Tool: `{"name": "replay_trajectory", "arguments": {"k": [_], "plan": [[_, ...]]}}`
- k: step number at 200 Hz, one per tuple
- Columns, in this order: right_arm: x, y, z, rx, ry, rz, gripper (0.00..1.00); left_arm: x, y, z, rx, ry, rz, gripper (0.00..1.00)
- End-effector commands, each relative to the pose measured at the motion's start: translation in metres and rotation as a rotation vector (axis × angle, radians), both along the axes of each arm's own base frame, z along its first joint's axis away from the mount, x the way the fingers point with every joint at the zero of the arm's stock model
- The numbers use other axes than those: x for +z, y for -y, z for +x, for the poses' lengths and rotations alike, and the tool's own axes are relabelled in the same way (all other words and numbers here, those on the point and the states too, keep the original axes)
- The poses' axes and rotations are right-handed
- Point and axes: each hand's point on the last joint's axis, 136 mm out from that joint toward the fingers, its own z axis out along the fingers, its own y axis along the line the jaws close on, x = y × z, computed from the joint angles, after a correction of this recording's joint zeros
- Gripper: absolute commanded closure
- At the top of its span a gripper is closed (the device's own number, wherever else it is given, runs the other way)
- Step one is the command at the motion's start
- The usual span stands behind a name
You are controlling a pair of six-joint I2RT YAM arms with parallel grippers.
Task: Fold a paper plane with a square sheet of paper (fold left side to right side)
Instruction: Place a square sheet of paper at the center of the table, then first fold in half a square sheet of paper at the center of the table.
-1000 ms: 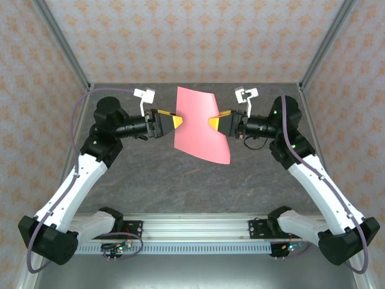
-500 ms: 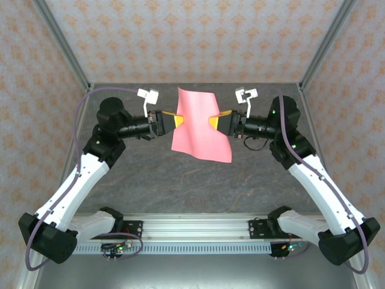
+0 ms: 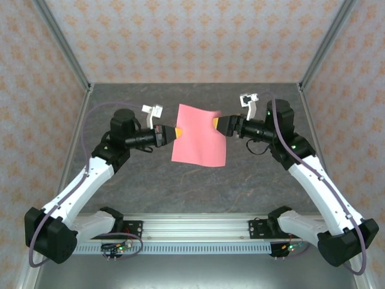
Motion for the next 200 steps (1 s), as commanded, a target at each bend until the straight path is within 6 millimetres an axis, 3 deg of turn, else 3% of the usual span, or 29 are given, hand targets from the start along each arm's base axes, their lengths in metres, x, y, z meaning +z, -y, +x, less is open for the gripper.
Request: {"name": "replay_trajectory", "arguments": {"k": [1,38,69,103,129,200], "plan": [[-0.042,0.022,0.016,-0.143,-0.058,-0.136,0.16,-0.048,-0.011,0.005,0.094,-0.089,0.075,1.0],[-0.095,0.024,0.029,-0.196,-0.188,-0.182,0.14,-0.123,-0.026,0.013,0.232,-0.234,0.116,1.0],[-0.137,0.007,0.038,-0.188,-0.336,-0.074,0.33,-0.162,-0.033,0.02,0.293,-0.317,0.155,1.0],[-0.186,0.0,0.045,-0.201,-0.48,-0.079,0.62,-0.174,-0.04,0.029,0.326,-0.318,0.234,1.0],[-0.206,-0.008,0.049,-0.184,-0.533,-0.068,0.81,-0.176,-0.043,0.036,0.321,-0.328,0.321,1.0],[-0.262,-0.039,0.067,-0.168,-0.674,-0.063,0.86,-0.178,-0.039,0.048,0.294,-0.352,0.376,1.0]]}}
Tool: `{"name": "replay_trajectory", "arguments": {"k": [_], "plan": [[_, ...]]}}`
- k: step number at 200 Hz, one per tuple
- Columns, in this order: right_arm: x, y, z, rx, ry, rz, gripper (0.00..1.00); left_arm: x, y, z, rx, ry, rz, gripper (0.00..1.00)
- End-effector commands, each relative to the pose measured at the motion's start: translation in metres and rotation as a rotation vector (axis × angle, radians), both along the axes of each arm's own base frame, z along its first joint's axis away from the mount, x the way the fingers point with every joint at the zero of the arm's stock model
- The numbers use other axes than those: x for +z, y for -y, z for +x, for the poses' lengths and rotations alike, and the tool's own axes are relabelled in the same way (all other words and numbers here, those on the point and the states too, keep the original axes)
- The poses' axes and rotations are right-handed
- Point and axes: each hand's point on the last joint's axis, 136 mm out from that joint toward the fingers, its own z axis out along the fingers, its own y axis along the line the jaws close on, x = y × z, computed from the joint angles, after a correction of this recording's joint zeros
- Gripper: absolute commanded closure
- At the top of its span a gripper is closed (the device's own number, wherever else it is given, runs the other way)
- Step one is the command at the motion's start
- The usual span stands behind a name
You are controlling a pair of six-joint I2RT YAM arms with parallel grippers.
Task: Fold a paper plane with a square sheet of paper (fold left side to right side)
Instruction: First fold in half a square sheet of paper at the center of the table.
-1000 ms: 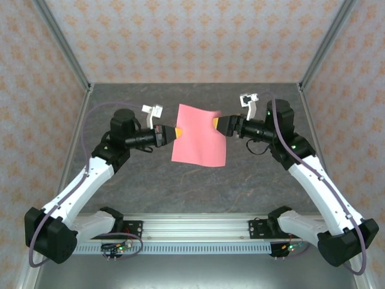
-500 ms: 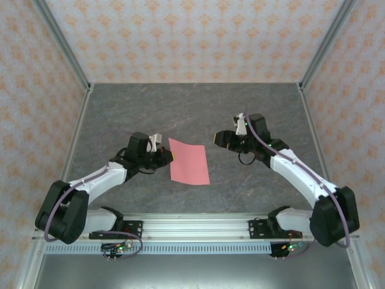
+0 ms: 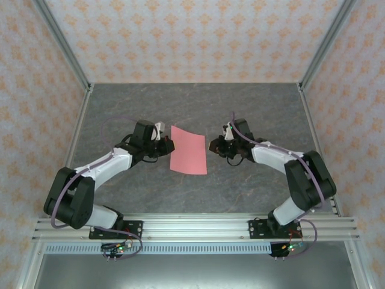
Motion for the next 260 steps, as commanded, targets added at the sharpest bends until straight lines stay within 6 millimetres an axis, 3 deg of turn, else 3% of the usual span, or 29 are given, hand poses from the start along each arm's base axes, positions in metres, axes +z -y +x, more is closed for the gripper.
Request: {"name": "replay_trajectory", "arguments": {"k": [1,23,77,138,191,220,260], "plan": [[0.004,-0.016,0.019,-0.015,0.017,0.052,0.86,-0.004,-0.002,-0.001,-0.009,-0.016,0.034,1.0],[-0.013,-0.024,0.021,-0.006,-0.024,0.028,0.87,-0.009,-0.003,-0.003,-0.01,-0.043,0.046,1.0],[-0.047,-0.018,0.02,-0.046,-0.109,-0.055,0.88,-0.008,0.001,-0.002,-0.015,-0.054,0.028,1.0],[-0.075,-0.01,0.007,-0.027,-0.189,-0.164,0.88,0.003,0.016,0.001,-0.048,-0.053,-0.06,0.78],[-0.084,-0.006,0.0,-0.021,-0.21,-0.2,0.88,0.018,0.035,0.007,-0.08,-0.043,-0.169,0.63],[-0.083,-0.007,0.0,-0.019,-0.204,-0.195,0.88,0.014,0.05,0.008,-0.105,-0.059,-0.201,0.53],[-0.072,-0.014,0.006,-0.022,-0.165,-0.145,0.88,0.007,0.063,0.011,-0.128,-0.071,-0.196,0.47]]}}
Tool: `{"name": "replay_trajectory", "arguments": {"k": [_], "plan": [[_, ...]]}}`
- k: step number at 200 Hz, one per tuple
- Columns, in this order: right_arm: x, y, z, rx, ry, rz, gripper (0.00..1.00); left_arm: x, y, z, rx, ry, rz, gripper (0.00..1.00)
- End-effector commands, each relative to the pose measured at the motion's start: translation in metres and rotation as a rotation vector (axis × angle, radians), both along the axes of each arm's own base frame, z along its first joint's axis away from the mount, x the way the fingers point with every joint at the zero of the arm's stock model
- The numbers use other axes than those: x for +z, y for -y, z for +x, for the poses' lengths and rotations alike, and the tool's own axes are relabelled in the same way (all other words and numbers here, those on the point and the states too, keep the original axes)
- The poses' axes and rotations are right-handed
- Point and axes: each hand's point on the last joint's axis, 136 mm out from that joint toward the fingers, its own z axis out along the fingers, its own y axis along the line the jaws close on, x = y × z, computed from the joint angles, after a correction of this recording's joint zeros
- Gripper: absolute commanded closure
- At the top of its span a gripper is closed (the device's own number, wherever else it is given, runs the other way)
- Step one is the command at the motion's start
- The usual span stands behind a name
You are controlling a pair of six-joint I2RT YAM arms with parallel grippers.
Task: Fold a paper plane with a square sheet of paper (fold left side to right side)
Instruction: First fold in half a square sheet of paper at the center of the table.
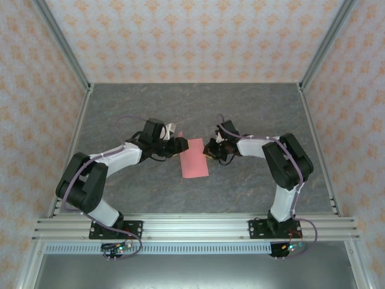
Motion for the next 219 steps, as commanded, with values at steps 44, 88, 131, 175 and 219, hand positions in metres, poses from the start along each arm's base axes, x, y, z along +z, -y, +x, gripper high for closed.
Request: {"name": "replay_trajectory", "arguments": {"k": [44,88,131,175,219], "plan": [[0.033,-0.003,0.008,-0.01,0.099,0.044,0.83,0.007,0.018,0.014,-0.027,0.026,-0.043,0.45],[0.084,-0.01,0.019,-0.035,0.228,0.193,0.64,0.003,0.022,0.016,-0.033,0.023,-0.042,0.46],[0.095,-0.031,0.019,0.02,0.22,0.331,0.55,-0.003,0.022,0.016,-0.028,0.013,-0.036,0.67],[0.09,-0.043,0.016,0.062,0.2,0.363,0.55,-0.006,0.02,0.016,-0.02,0.011,-0.03,0.79],[0.079,-0.049,0.014,0.075,0.17,0.36,0.58,-0.008,0.019,0.015,-0.018,0.008,-0.021,0.83]]}}
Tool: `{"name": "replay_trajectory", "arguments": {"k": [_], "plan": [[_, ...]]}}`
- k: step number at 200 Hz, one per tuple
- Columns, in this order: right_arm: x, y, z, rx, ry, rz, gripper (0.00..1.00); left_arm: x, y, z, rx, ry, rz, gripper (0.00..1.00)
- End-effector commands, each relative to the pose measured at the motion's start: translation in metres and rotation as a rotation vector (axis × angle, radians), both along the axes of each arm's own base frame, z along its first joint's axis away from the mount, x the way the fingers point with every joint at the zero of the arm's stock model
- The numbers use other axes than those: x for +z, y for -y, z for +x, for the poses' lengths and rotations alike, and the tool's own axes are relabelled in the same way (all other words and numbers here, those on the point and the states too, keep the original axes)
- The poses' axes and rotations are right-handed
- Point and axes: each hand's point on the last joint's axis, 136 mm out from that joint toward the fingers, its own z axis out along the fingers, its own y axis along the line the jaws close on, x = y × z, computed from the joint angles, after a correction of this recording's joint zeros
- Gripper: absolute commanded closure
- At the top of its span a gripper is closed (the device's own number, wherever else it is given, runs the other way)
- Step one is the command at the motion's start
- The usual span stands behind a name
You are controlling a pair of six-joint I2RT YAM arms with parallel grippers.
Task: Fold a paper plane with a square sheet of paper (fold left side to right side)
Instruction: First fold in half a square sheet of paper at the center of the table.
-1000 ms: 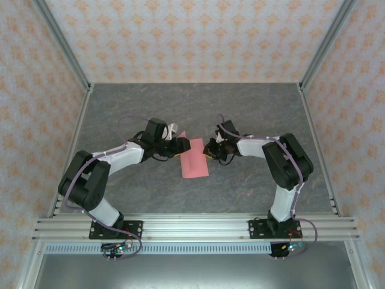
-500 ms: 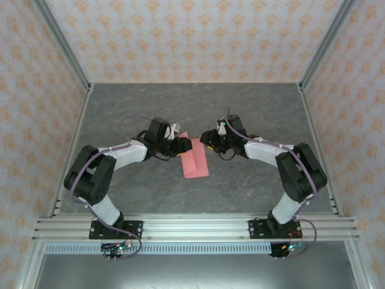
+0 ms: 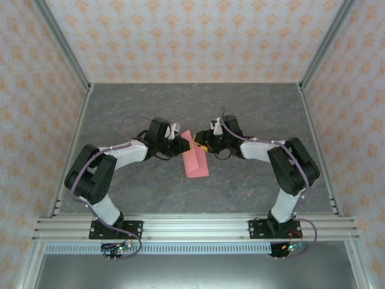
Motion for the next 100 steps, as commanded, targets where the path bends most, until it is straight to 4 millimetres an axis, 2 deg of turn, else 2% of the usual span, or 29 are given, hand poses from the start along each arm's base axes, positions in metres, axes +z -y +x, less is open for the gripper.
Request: {"name": "replay_trajectory", "arguments": {"k": [1,45,100], "plan": [[0.0049,-0.0095,0.0009,0.028,0.02,0.032,0.58,0.0053,0.0045,0.0042,-0.004,0.031,-0.002,0.84],[0.001,-0.0145,-0.0013,0.051,0.004,0.039,0.67,0.0041,0.004,0.0042,-0.005,0.031,0.001,0.85],[0.0005,-0.0159,-0.0025,0.062,0.006,0.033,0.92,0.0052,0.0017,0.0015,-0.006,0.036,0.014,0.85]]}}
